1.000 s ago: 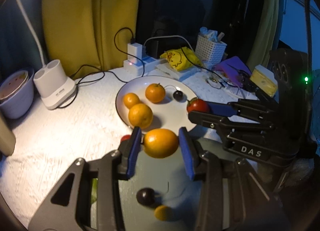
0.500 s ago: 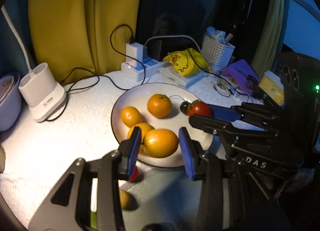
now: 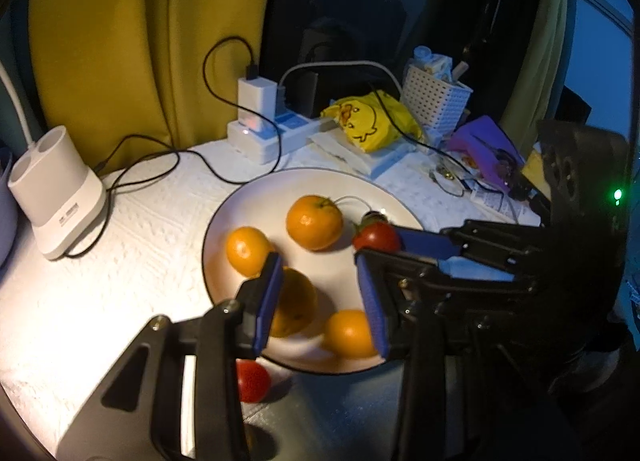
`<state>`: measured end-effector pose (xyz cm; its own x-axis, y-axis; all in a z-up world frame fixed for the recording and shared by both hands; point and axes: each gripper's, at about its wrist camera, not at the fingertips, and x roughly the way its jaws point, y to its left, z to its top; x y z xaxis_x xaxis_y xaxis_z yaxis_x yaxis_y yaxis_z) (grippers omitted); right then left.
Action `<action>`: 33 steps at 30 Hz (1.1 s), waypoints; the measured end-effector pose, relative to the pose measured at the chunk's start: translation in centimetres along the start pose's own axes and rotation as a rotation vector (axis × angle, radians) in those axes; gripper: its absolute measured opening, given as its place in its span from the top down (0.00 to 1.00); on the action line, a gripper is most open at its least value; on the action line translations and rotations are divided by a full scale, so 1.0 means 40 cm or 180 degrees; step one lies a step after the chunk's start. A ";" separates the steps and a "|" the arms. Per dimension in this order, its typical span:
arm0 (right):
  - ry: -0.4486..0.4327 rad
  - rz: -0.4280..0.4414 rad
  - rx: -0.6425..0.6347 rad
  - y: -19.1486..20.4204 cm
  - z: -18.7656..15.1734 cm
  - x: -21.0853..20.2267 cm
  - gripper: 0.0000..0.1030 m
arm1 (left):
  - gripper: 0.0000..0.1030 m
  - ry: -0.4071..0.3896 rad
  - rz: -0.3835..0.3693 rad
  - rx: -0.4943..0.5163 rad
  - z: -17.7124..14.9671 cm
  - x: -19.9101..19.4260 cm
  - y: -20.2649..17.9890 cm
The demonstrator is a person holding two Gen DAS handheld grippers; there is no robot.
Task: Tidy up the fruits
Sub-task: 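Carry the yellow-orange fruit and tomato onto the white plate and open both tools, then move both open tools back over the fruit board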
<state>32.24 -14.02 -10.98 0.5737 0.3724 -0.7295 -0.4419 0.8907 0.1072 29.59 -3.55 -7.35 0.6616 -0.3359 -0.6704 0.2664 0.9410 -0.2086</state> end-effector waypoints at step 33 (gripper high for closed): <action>-0.0327 -0.0134 -0.0093 0.111 -0.008 -0.199 0.61 | 0.56 -0.0419 0.0066 -0.0082 -0.037 -0.257 -0.048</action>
<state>25.49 -13.12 -4.94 0.6592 0.3609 -0.6597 -0.4350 0.8986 0.0570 21.24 -1.86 -1.12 0.7534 -0.3170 -0.5760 0.2346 0.9480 -0.2150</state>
